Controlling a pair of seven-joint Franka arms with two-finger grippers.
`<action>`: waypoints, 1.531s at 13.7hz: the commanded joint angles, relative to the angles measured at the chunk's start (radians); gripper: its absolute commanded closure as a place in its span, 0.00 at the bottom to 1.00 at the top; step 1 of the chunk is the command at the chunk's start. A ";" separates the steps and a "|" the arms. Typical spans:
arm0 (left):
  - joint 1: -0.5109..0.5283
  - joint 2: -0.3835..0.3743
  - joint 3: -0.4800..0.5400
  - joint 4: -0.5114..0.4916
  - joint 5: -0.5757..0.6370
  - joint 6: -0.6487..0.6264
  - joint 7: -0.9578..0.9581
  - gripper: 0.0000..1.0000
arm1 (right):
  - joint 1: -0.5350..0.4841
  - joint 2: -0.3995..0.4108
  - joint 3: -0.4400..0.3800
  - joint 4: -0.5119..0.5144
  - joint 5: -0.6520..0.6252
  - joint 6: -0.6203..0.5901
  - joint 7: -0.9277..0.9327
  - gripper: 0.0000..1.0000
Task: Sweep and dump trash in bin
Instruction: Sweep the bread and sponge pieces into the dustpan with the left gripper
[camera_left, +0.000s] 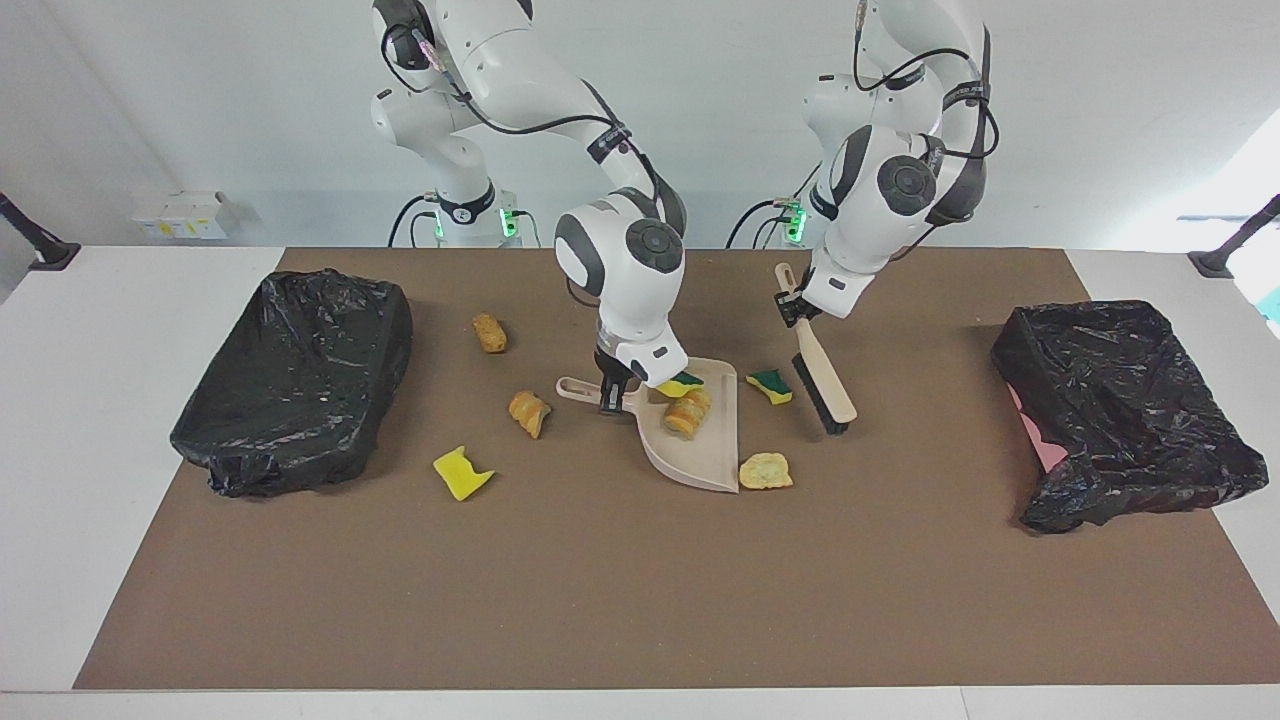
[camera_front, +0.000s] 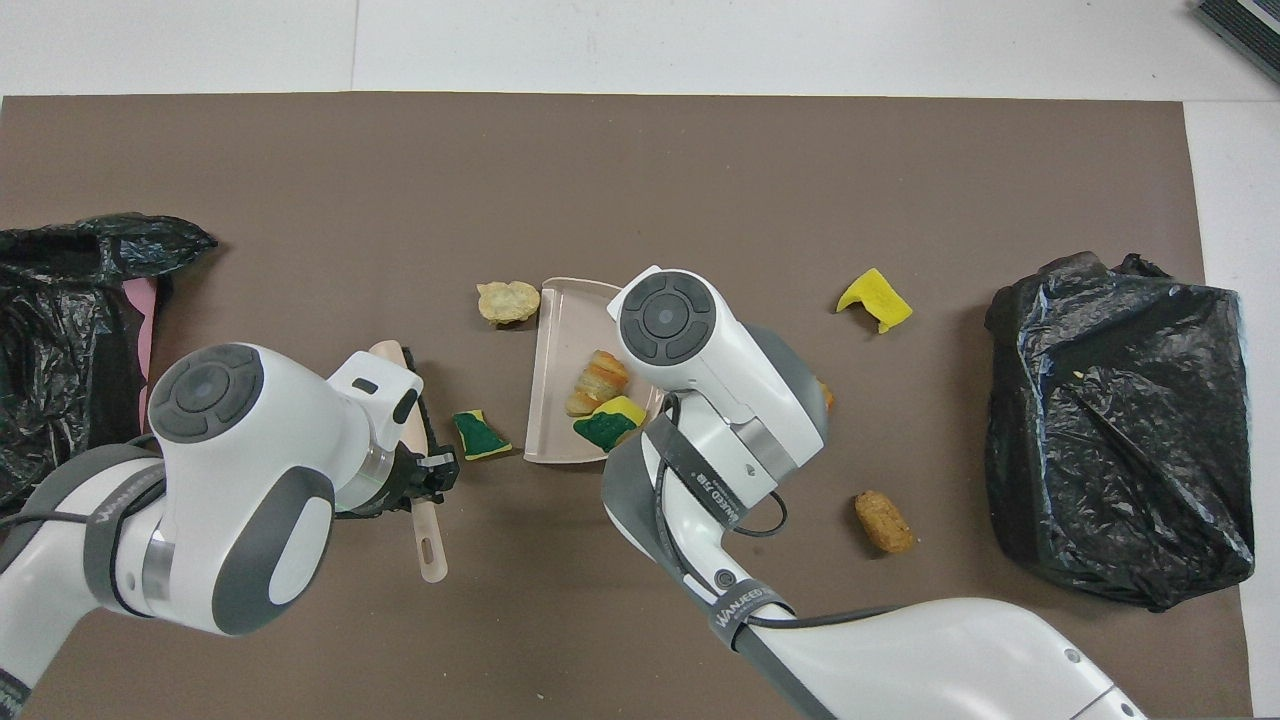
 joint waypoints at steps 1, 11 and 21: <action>-0.041 -0.065 -0.012 -0.102 -0.005 0.055 -0.186 1.00 | -0.006 -0.028 0.007 -0.057 -0.022 0.034 0.016 1.00; -0.253 0.130 -0.018 0.002 -0.080 0.352 -0.003 1.00 | -0.006 -0.029 0.007 -0.059 -0.022 0.032 0.016 1.00; -0.138 0.200 -0.005 0.220 0.032 0.175 0.118 1.00 | -0.006 -0.029 0.007 -0.059 -0.022 0.032 0.016 1.00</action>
